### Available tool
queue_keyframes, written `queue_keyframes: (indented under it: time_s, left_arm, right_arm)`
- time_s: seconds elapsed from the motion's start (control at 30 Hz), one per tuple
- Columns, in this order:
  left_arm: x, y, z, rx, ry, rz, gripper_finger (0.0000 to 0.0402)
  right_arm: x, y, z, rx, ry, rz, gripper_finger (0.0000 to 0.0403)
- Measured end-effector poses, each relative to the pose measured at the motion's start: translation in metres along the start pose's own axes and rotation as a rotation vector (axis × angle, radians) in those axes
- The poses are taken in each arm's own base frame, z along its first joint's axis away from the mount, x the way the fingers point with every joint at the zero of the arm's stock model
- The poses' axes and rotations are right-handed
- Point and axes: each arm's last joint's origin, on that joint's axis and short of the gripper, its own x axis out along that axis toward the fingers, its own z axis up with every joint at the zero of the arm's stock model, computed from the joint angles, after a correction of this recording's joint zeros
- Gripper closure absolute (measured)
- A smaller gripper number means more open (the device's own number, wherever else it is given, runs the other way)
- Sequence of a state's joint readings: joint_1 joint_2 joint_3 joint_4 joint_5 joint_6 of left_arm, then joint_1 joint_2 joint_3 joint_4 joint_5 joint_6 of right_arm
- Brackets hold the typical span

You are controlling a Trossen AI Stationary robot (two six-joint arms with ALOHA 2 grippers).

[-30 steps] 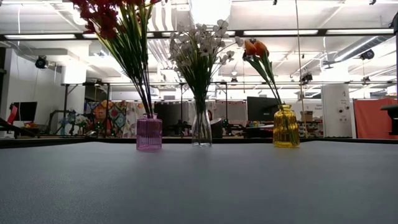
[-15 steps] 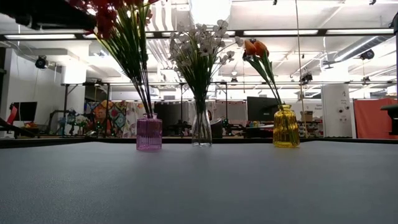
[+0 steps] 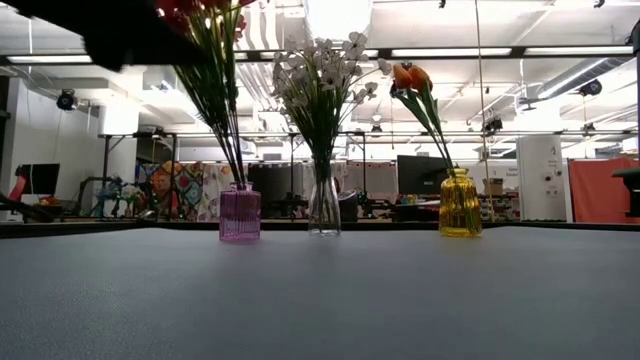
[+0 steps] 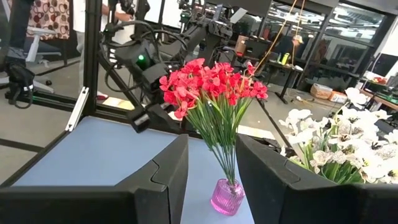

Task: Sort flowers into vase by color
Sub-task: Return to Home Position

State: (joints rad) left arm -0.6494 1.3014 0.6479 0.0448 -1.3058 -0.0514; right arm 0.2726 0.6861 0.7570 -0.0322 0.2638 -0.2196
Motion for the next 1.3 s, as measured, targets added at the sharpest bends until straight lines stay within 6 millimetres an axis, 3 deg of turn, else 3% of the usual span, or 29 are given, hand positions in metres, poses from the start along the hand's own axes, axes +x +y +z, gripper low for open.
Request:
queue_keyframes:
  time_s: [0.3,0.57,0.87,1.13,1.3]
  left_arm:
    - [0.026,0.025,-0.008,-0.022,0.049,-0.102,0.0254]
    - [0.017,0.051,-0.019,-0.077,-0.027,-0.222,0.0254]
    - [0.011,0.079,-0.058,-0.252,-0.109,-0.158,0.0254]
    - [0.020,0.088,-0.096,-0.269,-0.053,-0.062,0.0254]
    - [0.024,0.091,-0.110,-0.298,-0.051,-0.101,0.0254]
  right_arm:
    - [0.001,0.000,0.000,0.010,0.003,-0.001,0.0275]
    - [0.001,0.000,0.000,0.044,0.003,-0.001,0.0275]
    - [0.001,-0.001,-0.001,0.044,0.013,-0.051,0.0275]
    - [0.001,-0.001,0.000,0.057,0.006,-0.054,0.0275]
    - [0.001,-0.002,0.000,0.054,0.006,-0.056,0.0275]
